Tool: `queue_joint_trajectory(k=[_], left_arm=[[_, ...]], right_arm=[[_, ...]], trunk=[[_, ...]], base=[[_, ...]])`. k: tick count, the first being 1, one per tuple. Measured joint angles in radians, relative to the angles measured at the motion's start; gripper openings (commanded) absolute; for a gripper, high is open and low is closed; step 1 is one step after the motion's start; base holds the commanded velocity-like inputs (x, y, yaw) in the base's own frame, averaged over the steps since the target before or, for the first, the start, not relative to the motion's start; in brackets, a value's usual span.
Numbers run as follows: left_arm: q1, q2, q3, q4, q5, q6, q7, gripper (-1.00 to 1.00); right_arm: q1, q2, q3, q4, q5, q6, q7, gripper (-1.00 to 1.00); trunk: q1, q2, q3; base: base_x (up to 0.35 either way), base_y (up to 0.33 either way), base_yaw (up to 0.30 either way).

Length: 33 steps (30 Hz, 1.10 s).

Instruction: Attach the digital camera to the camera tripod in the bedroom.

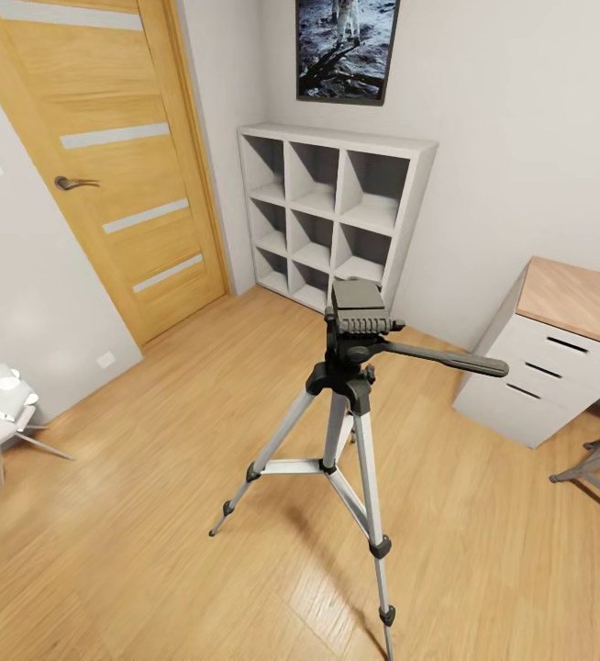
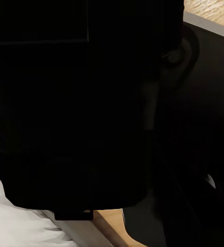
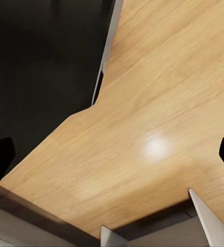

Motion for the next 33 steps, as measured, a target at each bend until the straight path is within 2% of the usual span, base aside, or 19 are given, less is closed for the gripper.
queue_joint_trajectory(k=[14,19,22,28,30,33], left_arm=[[0.000,0.000,0.000,0.000,-0.001,0.000,0.000,-1.00],[0.000,-0.031,0.002,0.000,0.003,0.000,0.000,-1.00],[0.000,-0.042,0.003,0.001,0.004,0.000,0.000,-1.00],[0.000,-0.048,0.004,0.001,0.006,0.000,0.000,-1.00],[0.000,-0.049,0.004,0.001,0.006,0.000,0.000,-1.00],[0.000,-0.049,0.004,0.002,0.006,0.000,0.000,-1.00]], right_arm=[[0.000,0.008,-0.001,-0.011,-0.002,-0.001,-0.002,1.00],[-0.001,0.001,-0.002,-0.023,-0.001,-0.013,0.031,1.00],[-0.001,-0.003,-0.004,-0.065,-0.002,-0.022,0.066,1.00],[-0.001,-0.007,-0.017,-0.177,-0.013,-0.023,0.127,1.00],[-0.001,-0.013,-0.022,-0.201,-0.019,-0.021,0.141,1.00],[-0.001,-0.049,-0.035,-0.231,-0.036,-0.017,0.175,1.00]], trunk=[[0.000,0.000,0.000],[0.000,0.000,0.000],[0.000,0.000,0.000],[0.000,0.000,0.000],[0.000,0.000,0.000],[0.000,0.000,0.000]], base=[[0.000,0.000,0.000],[0.000,0.000,0.000],[0.000,0.000,0.000],[0.000,0.000,0.000],[0.000,0.000,0.000],[0.000,0.000,0.000]])
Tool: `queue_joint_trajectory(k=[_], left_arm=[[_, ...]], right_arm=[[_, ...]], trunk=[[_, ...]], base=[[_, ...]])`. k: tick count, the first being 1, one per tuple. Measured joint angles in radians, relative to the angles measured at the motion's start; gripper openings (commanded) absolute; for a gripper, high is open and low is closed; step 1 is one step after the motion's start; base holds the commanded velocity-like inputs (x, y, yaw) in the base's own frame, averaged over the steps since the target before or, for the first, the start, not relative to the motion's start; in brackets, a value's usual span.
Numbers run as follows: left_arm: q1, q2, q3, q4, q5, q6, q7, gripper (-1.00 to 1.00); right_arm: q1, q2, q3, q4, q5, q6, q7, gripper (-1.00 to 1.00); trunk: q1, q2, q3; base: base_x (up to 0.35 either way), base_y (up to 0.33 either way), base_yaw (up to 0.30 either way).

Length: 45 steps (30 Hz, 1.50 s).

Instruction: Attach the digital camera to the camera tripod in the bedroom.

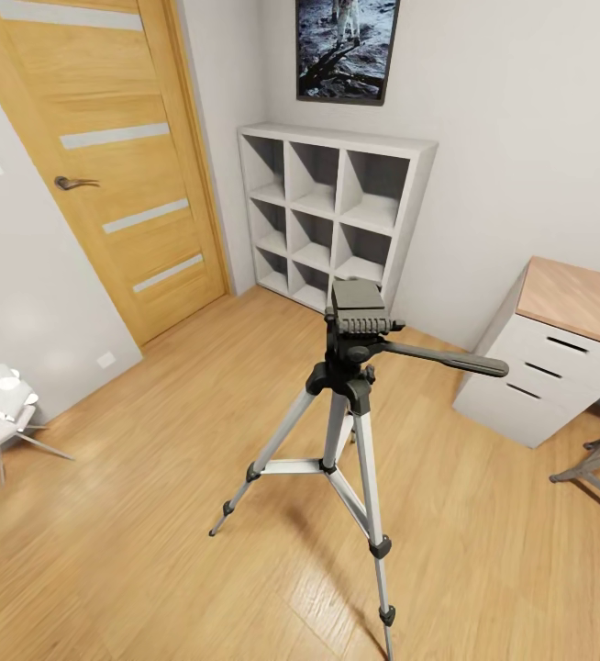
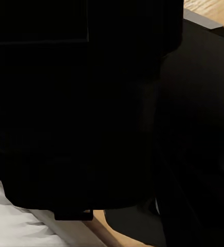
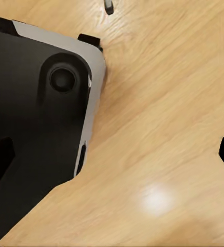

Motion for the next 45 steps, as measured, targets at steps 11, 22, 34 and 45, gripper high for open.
queue_joint_trajectory(k=[11,22,34,45], left_arm=[[0.000,-0.002,-0.001,0.002,0.000,-0.015,0.000,-1.00],[0.000,-0.003,-0.001,0.004,-0.007,-0.016,0.000,-1.00],[0.000,-0.002,-0.001,0.004,-0.009,-0.016,-0.001,-1.00],[0.000,-0.002,-0.001,0.004,-0.008,-0.016,-0.001,-1.00]], right_arm=[[0.000,-0.041,-0.007,-0.018,-0.022,0.026,0.087,1.00],[0.000,-0.039,-0.007,-0.019,-0.021,0.029,0.087,1.00],[0.000,-0.044,-0.002,-0.152,-0.020,0.069,0.102,1.00],[-0.001,-0.032,-0.011,-0.934,-0.042,0.711,0.459,1.00]], trunk=[[0.000,0.000,0.000],[0.000,0.000,0.000],[0.000,0.000,0.000],[0.000,0.000,0.000]], base=[[-0.102,-0.060,0.000],[-0.009,-0.124,0.000],[0.000,-0.047,0.000],[0.000,0.000,0.000]])
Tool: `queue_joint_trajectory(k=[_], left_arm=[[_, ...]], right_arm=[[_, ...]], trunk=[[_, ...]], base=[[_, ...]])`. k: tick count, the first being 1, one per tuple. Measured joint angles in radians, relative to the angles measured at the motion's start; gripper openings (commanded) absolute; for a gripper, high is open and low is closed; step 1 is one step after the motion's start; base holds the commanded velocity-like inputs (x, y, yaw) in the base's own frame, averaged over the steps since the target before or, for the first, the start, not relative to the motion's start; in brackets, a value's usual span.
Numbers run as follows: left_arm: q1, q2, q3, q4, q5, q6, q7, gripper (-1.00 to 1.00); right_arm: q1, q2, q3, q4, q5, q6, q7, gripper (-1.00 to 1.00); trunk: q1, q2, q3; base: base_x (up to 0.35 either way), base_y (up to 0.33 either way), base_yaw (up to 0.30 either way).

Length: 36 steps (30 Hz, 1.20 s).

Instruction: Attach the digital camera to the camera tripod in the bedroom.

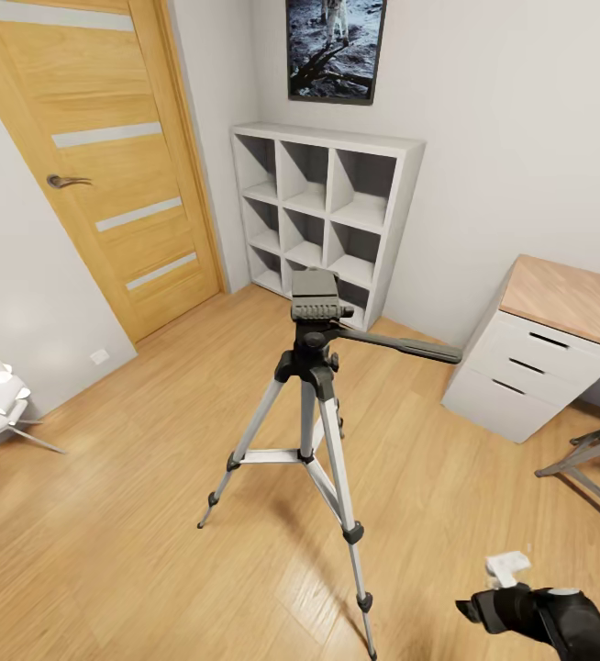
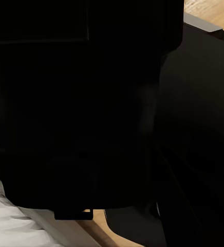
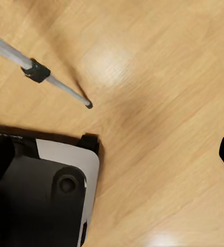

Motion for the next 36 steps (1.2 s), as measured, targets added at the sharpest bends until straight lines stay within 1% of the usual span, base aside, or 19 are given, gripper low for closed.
queue_joint_trajectory(k=[1,2,4,5,6,7,8,10,11,12,13,14,16,20,23,25,27,33,36], left_arm=[[0.000,0.000,0.000,0.000,0.000,0.000,0.000,-1.00],[0.000,0.000,0.000,0.000,0.000,0.000,0.000,-1.00],[0.000,-0.001,0.000,0.000,0.000,0.000,0.000,-1.00],[0.000,-0.001,0.000,0.000,0.000,0.000,0.000,-1.00],[0.000,-0.001,0.000,0.000,0.000,0.000,0.000,-1.00],[0.000,-0.001,0.000,0.000,0.000,0.000,0.000,-1.00],[0.000,-0.001,0.000,0.000,0.000,0.000,0.000,-1.00],[0.000,-0.001,0.000,0.000,0.000,0.000,0.000,-1.00],[0.000,-0.001,-0.001,0.000,-0.001,0.000,0.000,-1.00],[0.000,-0.001,0.000,0.000,-0.001,0.000,0.000,-1.00],[0.000,-0.001,-0.001,0.000,-0.001,0.000,0.000,-1.00],[0.000,-0.001,0.000,0.000,-0.001,0.000,0.000,-1.00],[0.000,-0.001,-0.001,0.001,-0.001,0.000,0.000,-1.00],[0.000,-0.002,-0.001,0.001,-0.002,0.000,-0.003,-1.00],[0.000,-0.007,-0.001,0.001,-0.003,0.001,-0.006,-1.00],[0.000,-0.016,-0.002,0.001,-0.003,0.003,-0.007,-1.00],[0.000,-0.019,-0.001,0.002,-0.002,0.004,-0.007,-1.00],[0.000,-0.020,-0.001,0.002,-0.001,0.005,-0.007,-1.00],[0.000,-0.019,-0.001,0.003,-0.001,0.005,-0.007,-1.00]], right_arm=[[0.000,0.000,0.001,-0.114,-0.014,0.079,0.035,1.00],[0.001,0.000,0.001,-0.165,-0.021,0.114,0.048,1.00],[0.002,0.001,0.006,-0.305,-0.050,0.214,0.080,1.00],[-0.032,0.001,0.010,-0.362,-0.068,0.268,0.090,1.00],[-0.073,0.002,0.011,-0.380,-0.071,0.290,0.093,1.00],[-0.099,0.003,0.011,-0.385,-0.071,0.301,0.093,1.00],[-0.149,0.009,0.012,-0.392,-0.074,0.328,0.095,1.00],[-0.202,0.016,0.013,-0.397,-0.074,0.361,0.097,1.00],[-0.248,0.023,0.013,-0.401,-0.076,0.396,0.099,1.00],[-0.334,0.055,0.045,-0.408,-0.083,0.400,0.101,1.00],[-0.357,0.073,0.088,-0.409,-0.079,0.400,0.098,1.00],[-0.362,0.083,0.115,-0.409,-0.073,0.400,0.097,1.00],[-0.374,0.110,0.218,-0.408,-0.070,0.400,0.092,1.00],[-0.380,0.128,0.299,-0.409,-0.064,0.400,0.091,1.00],[-0.381,0.131,0.310,-0.409,-0.063,0.400,0.092,1.00],[-0.382,0.132,0.316,-0.409,-0.063,0.400,0.092,1.00],[-0.382,0.132,0.317,-0.409,-0.062,0.400,0.092,1.00],[-0.382,0.133,0.324,-0.409,-0.062,0.400,0.091,1.00],[-0.382,0.138,0.327,-0.409,-0.063,0.400,0.093,1.00]], trunk=[[0.000,0.000,0.000],[0.000,0.000,0.000],[0.000,0.000,0.000],[0.000,0.000,0.000],[0.000,0.000,0.000],[0.000,0.000,0.000],[0.000,0.000,0.000],[0.000,0.000,0.000],[0.000,0.000,0.000],[0.000,0.000,0.000],[0.000,0.000,0.000],[0.000,0.000,0.000],[0.000,0.000,0.000],[0.000,0.000,0.000],[0.000,0.000,0.000],[0.000,0.000,0.000],[0.001,0.000,0.000],[0.000,0.000,0.000],[0.000,0.000,0.000]], base=[[0.000,0.000,0.000],[0.000,0.000,0.000],[0.000,0.000,0.000],[0.000,0.000,0.000],[0.000,0.000,0.000],[0.000,0.000,0.000],[0.000,0.000,0.000],[0.000,0.000,0.000],[0.000,0.000,0.000],[0.000,0.000,0.000],[0.000,0.000,0.000],[0.000,0.000,0.000],[0.000,0.000,0.000],[-0.002,0.000,0.000],[-0.114,0.000,0.000],[-0.287,0.000,0.000],[-0.305,0.000,0.000],[-0.093,0.000,0.000],[-0.018,0.000,0.000]])
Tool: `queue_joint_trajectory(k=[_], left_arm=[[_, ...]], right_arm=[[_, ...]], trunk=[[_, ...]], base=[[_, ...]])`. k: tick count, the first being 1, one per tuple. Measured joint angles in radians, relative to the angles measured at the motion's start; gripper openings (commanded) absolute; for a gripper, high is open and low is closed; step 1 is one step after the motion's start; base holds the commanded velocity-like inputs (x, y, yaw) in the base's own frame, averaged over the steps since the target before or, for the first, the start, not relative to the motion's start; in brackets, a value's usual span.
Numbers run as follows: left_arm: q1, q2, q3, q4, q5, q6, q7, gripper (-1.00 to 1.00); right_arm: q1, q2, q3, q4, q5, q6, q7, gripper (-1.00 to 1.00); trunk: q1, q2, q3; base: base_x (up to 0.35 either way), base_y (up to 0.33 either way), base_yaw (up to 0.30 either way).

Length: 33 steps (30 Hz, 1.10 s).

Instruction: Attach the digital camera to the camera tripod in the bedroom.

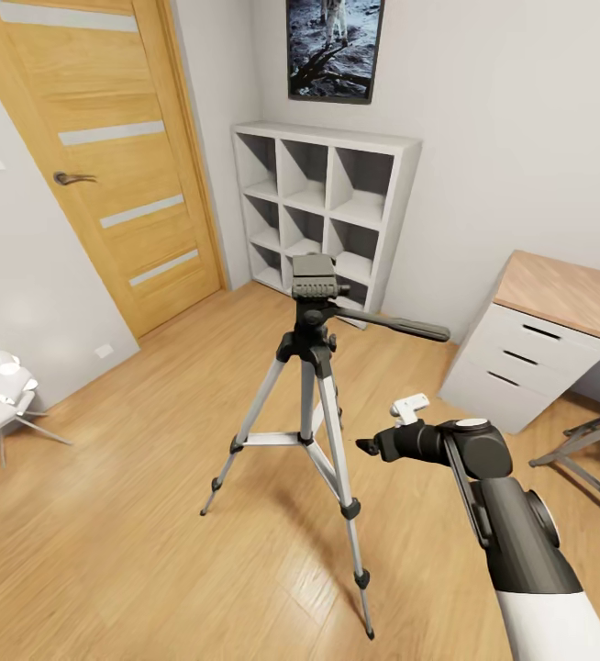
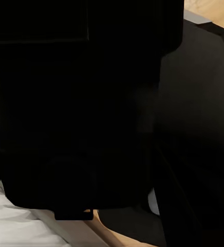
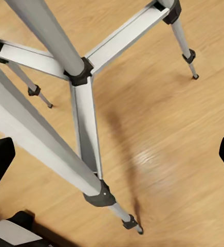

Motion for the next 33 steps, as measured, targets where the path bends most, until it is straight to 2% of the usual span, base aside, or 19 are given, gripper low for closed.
queue_joint_trajectory(k=[2,5,6,8,11,14,27,31,32,33], left_arm=[[0.000,0.000,0.000,0.000,0.000,0.000,0.000,-1.00],[0.000,0.000,0.000,0.000,0.000,0.000,0.000,-1.00],[0.000,0.001,0.000,0.000,0.000,0.000,0.000,-1.00],[0.000,0.001,0.000,0.000,0.000,0.000,0.000,-1.00],[0.000,0.001,0.000,0.000,0.000,0.000,0.000,-1.00],[0.000,0.001,0.000,0.000,0.000,0.000,0.000,-1.00],[0.000,0.001,0.000,0.000,0.000,0.000,0.001,-1.00],[0.000,0.001,0.000,-0.001,0.000,0.000,0.000,-1.00],[0.000,0.001,0.000,-0.001,0.000,0.000,0.000,-1.00],[0.000,0.001,0.000,-0.001,0.000,0.000,0.000,-1.00]], right_arm=[[0.001,0.008,0.002,0.000,-0.001,0.000,0.000,1.00],[0.000,0.040,0.004,0.000,-0.003,0.000,0.000,1.00],[0.000,0.051,0.004,0.000,-0.003,0.000,0.000,1.00],[0.001,0.091,0.004,0.000,-0.002,0.000,-0.002,1.00],[0.001,0.118,0.005,0.001,0.000,0.000,-0.003,1.00],[0.001,0.130,0.006,0.001,0.001,0.000,-0.007,1.00],[0.001,0.149,0.003,0.003,0.002,0.000,-0.048,1.00],[0.001,0.164,0.001,0.004,0.003,-0.014,-0.095,1.00],[0.001,0.173,0.001,0.005,0.002,-0.029,-0.121,1.00],[0.001,0.189,0.001,0.013,-0.005,-0.051,-0.177,1.00]], trunk=[[0.000,0.000,0.000],[0.000,0.000,0.000],[0.000,0.000,0.000],[0.000,0.000,0.000],[0.000,0.000,0.000],[0.000,0.000,0.000],[0.000,0.000,0.000],[0.000,0.000,0.000],[0.000,0.000,0.000],[0.000,0.000,0.000]], base=[[-0.007,0.000,0.000],[-0.003,0.000,0.000],[-0.002,0.000,0.000],[-0.001,0.000,0.000],[0.000,0.000,0.000],[0.000,0.000,0.000],[0.000,0.000,0.000],[0.000,0.000,0.000],[0.000,0.000,0.000],[0.000,0.000,0.000]])
